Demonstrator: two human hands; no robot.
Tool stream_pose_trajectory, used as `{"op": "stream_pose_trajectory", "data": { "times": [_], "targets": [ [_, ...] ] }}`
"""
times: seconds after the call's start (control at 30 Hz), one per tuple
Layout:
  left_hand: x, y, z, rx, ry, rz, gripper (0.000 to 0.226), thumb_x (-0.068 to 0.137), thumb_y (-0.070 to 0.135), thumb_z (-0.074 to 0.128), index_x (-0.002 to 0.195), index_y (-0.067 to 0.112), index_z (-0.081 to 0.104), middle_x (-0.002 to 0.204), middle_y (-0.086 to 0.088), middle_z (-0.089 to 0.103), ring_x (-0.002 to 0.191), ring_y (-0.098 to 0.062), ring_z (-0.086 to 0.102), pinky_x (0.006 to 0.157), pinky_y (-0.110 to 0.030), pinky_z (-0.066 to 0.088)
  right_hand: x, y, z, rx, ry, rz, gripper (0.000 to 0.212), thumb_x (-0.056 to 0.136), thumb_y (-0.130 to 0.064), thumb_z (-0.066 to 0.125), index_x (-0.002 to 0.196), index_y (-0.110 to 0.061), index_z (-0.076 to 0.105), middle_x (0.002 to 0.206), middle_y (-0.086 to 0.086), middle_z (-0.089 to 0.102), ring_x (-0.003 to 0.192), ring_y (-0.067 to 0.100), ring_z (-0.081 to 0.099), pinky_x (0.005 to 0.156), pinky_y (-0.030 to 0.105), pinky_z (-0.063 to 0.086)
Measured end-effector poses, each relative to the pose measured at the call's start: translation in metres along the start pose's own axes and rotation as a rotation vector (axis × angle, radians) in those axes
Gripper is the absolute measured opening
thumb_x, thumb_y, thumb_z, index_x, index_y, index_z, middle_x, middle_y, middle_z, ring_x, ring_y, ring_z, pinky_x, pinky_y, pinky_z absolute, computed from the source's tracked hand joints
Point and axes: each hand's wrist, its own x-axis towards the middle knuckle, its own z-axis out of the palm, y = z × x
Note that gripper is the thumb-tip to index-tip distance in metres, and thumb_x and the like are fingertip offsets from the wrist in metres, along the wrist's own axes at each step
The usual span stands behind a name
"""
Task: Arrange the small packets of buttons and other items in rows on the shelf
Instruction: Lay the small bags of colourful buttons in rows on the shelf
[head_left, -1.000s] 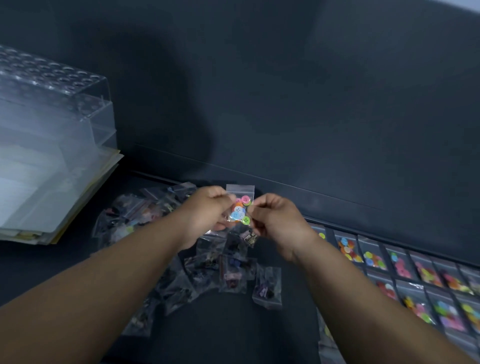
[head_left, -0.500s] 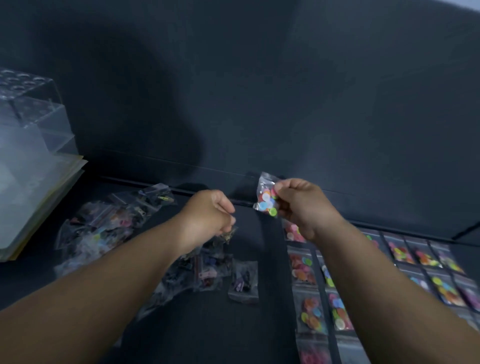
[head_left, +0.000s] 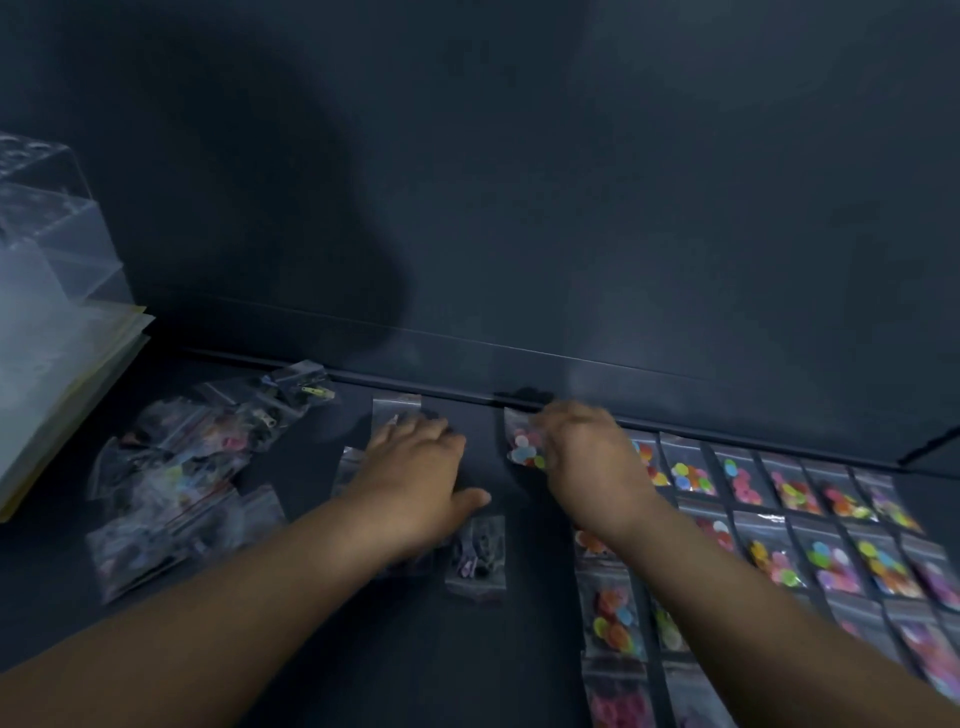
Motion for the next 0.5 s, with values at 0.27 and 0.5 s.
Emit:
{"op": "stream_pose_trajectory", "data": {
  "times": [0.27,0.5],
  "targets": [
    [0.0,-0.001,0.011,0.052,-0.054,-0.01,0.084,0.085,0.066,0.043,0.149,0.019,0.018,0.16,-0.006,0.009,0.147,-0.025,0.004,0.12,-0.042,0.003,-0.018,0.0,0.012,-0.08,-0.219,-0.054,0.053,0.098,-0.024,0.038,0.149,-0.025,0.024,0.156,-0.004,0.024,0.143,0.02,0.021,0.114,0.031,0.017],
    [-0.005,-0.007,0.005,-0.018,-0.016,0.009,0.083,0.086,0.065,0.044,0.15,0.02,0.016,0.16,-0.004,0.008,0.147,-0.021,0.004,0.118,-0.036,0.002,-0.019,-0.008,0.009,-0.068,-0.179,-0.057,0.051,0.097,-0.026,0.039,0.146,-0.026,0.029,0.154,-0.004,0.027,0.141,0.019,0.024,0.114,0.031,0.015]
  ]
}}
